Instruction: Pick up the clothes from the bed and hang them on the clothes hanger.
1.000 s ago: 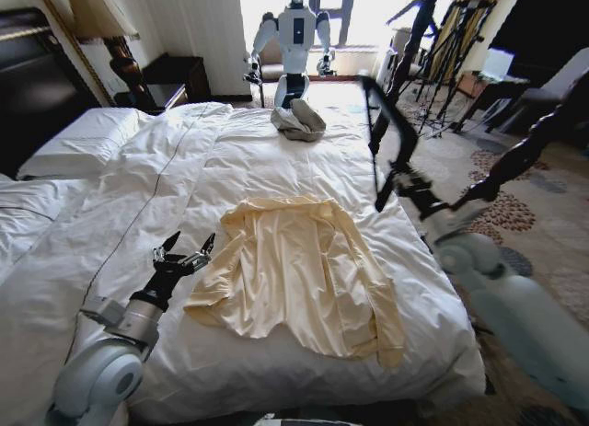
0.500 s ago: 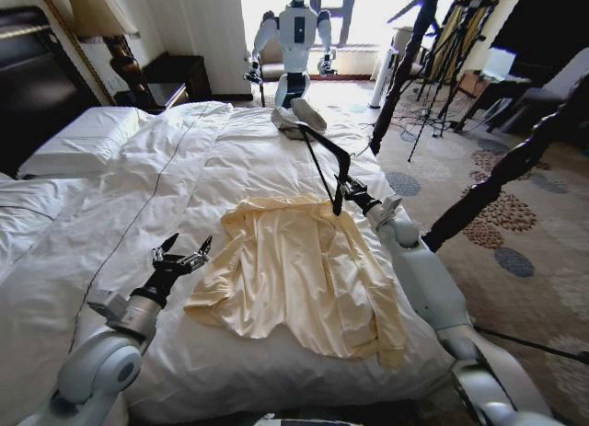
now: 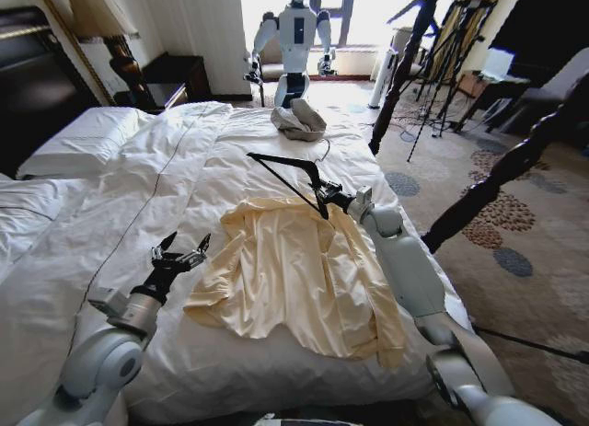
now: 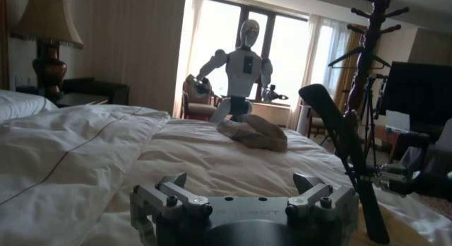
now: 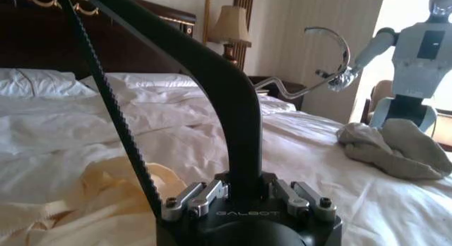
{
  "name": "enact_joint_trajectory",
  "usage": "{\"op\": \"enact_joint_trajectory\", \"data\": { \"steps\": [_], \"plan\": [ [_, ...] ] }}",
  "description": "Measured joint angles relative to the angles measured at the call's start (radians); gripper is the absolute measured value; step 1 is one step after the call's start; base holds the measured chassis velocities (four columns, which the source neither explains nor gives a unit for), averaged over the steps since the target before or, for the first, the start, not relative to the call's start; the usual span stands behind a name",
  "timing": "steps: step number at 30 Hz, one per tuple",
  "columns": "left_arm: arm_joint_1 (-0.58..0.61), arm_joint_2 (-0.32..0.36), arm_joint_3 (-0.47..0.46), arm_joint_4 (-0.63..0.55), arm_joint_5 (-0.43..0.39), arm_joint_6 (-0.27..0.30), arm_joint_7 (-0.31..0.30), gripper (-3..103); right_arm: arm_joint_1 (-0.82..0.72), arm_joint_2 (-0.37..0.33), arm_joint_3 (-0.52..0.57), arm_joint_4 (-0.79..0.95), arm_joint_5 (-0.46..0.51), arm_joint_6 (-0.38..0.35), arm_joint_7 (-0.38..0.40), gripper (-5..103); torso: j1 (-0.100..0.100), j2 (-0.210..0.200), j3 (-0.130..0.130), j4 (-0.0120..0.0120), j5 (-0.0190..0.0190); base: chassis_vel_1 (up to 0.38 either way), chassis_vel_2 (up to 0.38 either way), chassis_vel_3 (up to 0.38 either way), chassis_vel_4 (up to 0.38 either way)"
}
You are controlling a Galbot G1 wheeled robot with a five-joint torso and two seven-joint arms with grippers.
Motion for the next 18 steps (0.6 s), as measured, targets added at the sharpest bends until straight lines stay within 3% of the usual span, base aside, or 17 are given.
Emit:
{"op": "enact_joint_trajectory", "data": {
  "steps": [3, 6, 10, 18],
  "plan": [
    [0.004, 0.0, -0.002, -0.002, 0.0, -0.005, 0.0, 100, -0.001, -0.022, 0.0, -0.028, -0.027, 0.018, -0.019, 19, 0.0, 0.0, 0.0, -0.0001, -0.0001, 0.0, 0.0, 0.0, 0.0],
    [0.009, 0.005, -0.008, -0.011, -0.002, -0.008, 0.0, 100, 0.019, -0.092, 0.001, -0.136, -0.094, 0.123, -0.019, 19, 0.0, 0.0, 0.0, 0.0003, 0.0001, 0.0, 0.0, 0.0, 0.0],
    [0.003, 0.014, -0.01, -0.012, -0.008, -0.008, -0.001, 100, 0.044, -0.121, 0.001, -0.209, -0.165, 0.169, -0.035, 19, 0.0, 0.0, 0.0, 0.0005, -0.0002, 0.0, 0.0, 0.0, 0.0],
    [-0.016, 0.016, -0.002, 0.0, -0.019, -0.007, -0.002, 100, 0.044, -0.081, 0.002, -0.233, -0.276, 0.197, -0.095, 19, 0.0, 0.0, 0.0, 0.0, 0.0002, 0.0, 0.0, 0.0, 0.0]
  ]
}}
